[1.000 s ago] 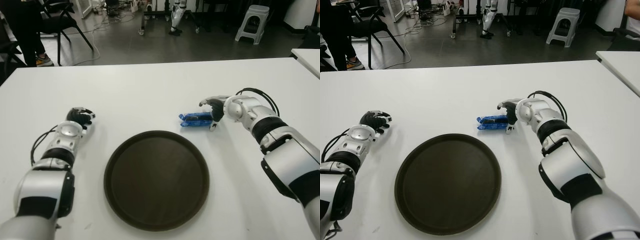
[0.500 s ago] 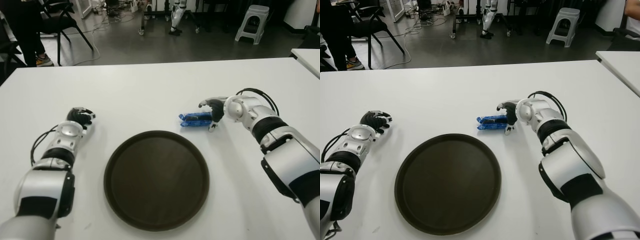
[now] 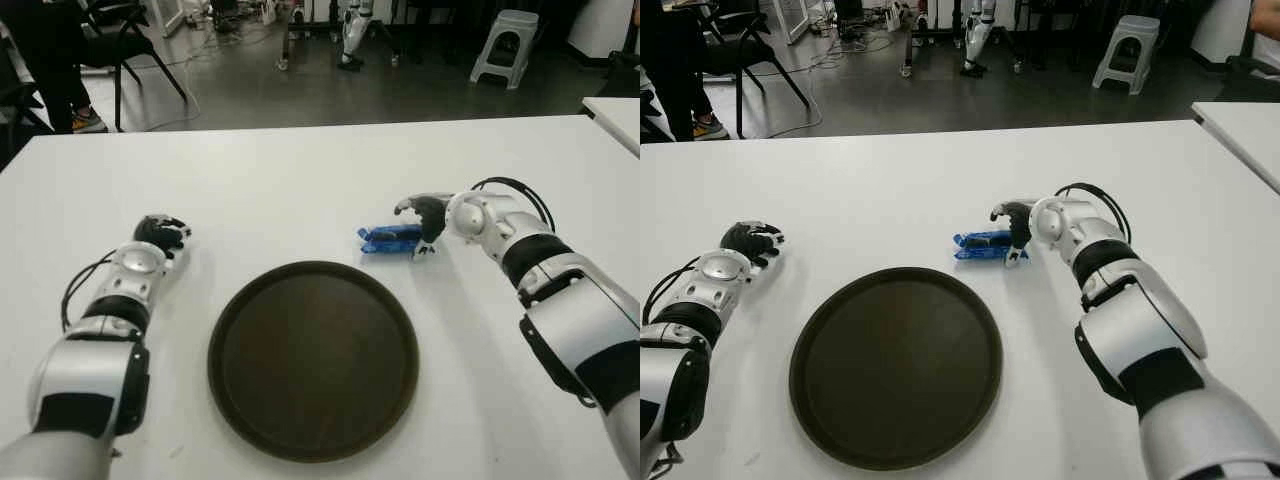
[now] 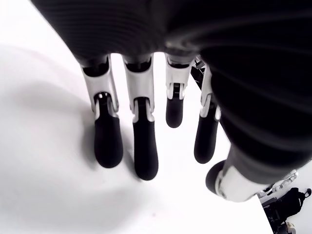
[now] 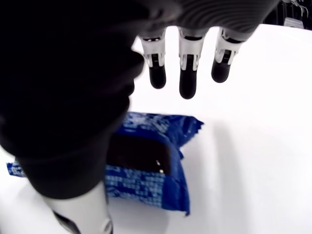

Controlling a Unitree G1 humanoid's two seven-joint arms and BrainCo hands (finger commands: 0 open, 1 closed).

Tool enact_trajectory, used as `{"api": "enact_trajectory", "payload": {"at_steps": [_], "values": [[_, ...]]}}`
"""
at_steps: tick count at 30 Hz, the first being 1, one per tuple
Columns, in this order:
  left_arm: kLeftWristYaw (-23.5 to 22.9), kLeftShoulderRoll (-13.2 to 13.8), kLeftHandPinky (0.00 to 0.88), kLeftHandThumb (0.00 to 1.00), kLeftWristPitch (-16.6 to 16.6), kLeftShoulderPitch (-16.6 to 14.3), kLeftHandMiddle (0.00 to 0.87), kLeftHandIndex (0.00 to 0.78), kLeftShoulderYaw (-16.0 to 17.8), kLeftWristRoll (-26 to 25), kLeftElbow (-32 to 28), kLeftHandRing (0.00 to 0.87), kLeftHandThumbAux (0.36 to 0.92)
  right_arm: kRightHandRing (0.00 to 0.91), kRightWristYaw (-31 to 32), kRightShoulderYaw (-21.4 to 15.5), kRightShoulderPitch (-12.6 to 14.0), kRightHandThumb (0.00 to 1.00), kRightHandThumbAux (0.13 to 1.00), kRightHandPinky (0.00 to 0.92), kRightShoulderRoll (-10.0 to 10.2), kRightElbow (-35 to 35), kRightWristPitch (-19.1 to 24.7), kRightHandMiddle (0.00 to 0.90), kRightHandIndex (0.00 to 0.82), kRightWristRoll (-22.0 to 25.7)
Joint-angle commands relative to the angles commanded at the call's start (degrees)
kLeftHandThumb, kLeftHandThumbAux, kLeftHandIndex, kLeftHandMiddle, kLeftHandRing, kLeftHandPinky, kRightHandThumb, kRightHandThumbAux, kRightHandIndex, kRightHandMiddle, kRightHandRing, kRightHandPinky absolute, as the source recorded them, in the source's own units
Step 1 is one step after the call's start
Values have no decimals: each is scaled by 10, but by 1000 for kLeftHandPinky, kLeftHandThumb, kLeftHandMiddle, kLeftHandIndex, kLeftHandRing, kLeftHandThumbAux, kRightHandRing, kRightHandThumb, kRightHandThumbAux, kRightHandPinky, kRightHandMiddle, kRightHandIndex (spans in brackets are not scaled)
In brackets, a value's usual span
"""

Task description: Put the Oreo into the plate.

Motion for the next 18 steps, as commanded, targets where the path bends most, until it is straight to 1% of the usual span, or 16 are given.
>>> {"api": "enact_trajectory", "payload": {"at_steps": [8,13,18], "values": [[2,-1,172,668,1,0,158,396,1,-1,0,179,734,69,1,1,-1,0,867,40,4,0,2,70,97,5],[1,-1,164,671,-2,0,148,396,3,-3,-1,173,733,74,6,-4,0,0,856,42,6,1,0,76,93,11],[-1,-1,171,672,-3,0,154,396,4,-4,-1,180,733,83,14,-11,0,0,872,55,9,2,-1,83,112,17]]}}
